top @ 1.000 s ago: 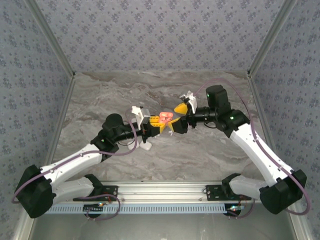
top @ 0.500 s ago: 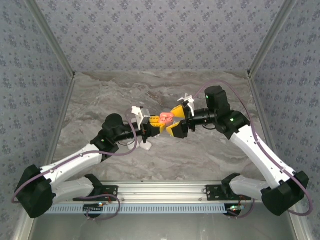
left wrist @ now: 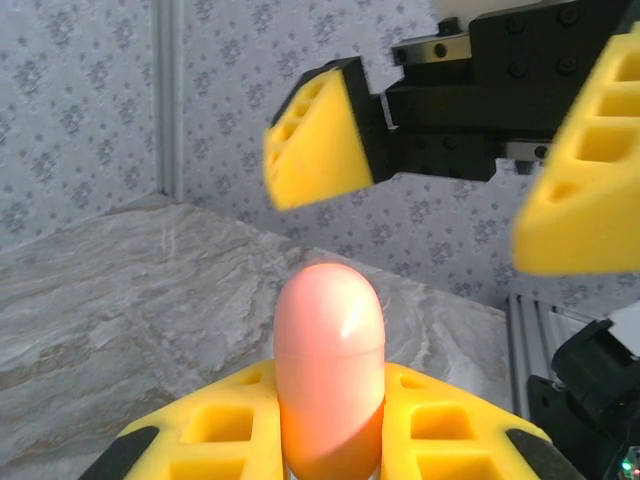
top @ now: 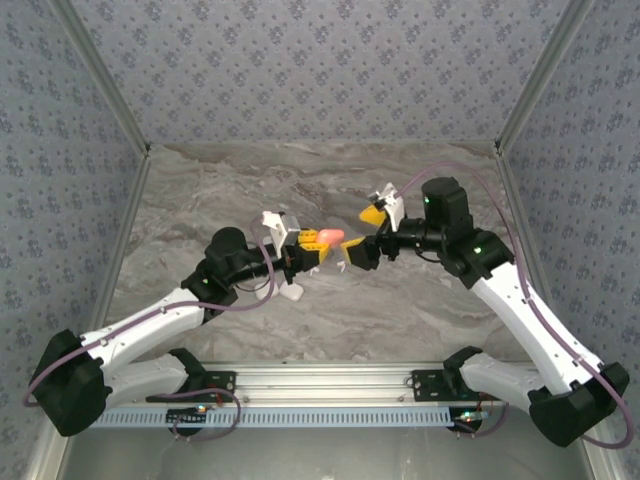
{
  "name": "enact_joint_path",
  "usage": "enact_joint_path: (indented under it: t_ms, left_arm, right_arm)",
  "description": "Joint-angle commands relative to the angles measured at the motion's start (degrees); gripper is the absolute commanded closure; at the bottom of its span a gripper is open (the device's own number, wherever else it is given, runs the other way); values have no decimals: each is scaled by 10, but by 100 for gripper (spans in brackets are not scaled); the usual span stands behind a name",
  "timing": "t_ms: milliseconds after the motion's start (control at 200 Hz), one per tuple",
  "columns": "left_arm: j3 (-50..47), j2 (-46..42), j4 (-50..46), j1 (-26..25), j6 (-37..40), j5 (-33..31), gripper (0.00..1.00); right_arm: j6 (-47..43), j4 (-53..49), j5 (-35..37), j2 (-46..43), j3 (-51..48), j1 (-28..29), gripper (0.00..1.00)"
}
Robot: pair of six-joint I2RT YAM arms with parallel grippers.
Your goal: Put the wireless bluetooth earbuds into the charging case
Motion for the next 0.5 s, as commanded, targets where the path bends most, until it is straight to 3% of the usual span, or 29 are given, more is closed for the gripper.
enact_joint_path:
  t_ms: [0,160,495]
  left_arm:
    - [18,9,-19,0,-5,-68,100]
    - [64,69,-90,24,-47,-140,100]
    - [253,306,-254,137,-162,-98,100]
  right_arm:
    - [64,26,147,-42,-36,-32,0]
    - [116,34,221,-61,-82,-55,0]
    - [154,30,271,-82,-121,-53,0]
